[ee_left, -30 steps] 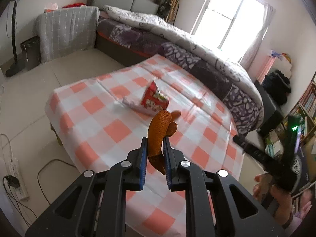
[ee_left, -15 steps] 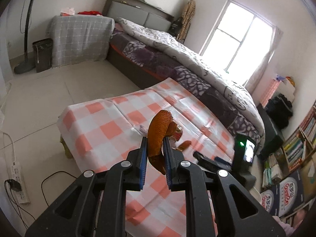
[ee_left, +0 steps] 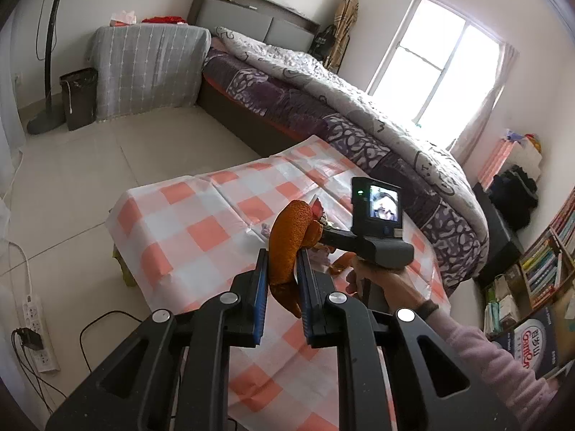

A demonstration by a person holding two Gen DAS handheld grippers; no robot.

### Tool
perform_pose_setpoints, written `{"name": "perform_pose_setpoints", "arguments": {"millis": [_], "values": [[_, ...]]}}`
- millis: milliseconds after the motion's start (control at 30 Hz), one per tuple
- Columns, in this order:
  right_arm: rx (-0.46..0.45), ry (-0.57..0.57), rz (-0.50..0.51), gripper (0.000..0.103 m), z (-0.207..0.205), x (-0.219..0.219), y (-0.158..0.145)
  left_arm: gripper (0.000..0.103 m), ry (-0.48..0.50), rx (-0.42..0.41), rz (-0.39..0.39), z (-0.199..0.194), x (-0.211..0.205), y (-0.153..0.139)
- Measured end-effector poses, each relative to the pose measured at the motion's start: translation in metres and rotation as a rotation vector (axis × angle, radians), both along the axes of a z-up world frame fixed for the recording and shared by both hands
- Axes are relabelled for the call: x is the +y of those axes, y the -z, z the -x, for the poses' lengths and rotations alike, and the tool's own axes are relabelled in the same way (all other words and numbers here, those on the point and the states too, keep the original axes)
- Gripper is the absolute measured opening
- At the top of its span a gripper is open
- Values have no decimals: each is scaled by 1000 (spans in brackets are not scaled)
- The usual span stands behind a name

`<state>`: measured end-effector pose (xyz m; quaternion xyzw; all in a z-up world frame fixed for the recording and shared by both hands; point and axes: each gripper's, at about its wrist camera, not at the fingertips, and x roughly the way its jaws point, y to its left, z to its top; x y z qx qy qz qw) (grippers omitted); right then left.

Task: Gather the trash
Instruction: 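Grasp the red chip bag with the right tool, then carry the red chip bag over the white bin and open the right tool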

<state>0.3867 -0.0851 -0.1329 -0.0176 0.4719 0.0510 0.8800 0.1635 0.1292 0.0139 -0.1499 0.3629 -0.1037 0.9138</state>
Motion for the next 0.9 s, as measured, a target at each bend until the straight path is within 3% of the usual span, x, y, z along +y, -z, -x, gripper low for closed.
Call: {"name": "perform_pose_setpoints", "arguments": {"millis": [33, 133, 300, 667, 900], "values": [[34, -28, -11, 40, -3, 2, 6, 16, 0, 5, 2, -2, 0, 1], [26, -49, -51, 10, 1, 1, 3, 16, -2, 21, 14, -6, 1, 6], [-53, -5, -81, 9, 17, -11, -30, 16, -17, 30, 25, -9, 1, 10], [-252, 47, -96, 10, 78, -29, -137, 16, -38, -24, 11, -2, -8, 1], [-309, 90, -88, 10, 133, -43, -163, 16, -43, -42, 5, 0, -16, 0]]}}
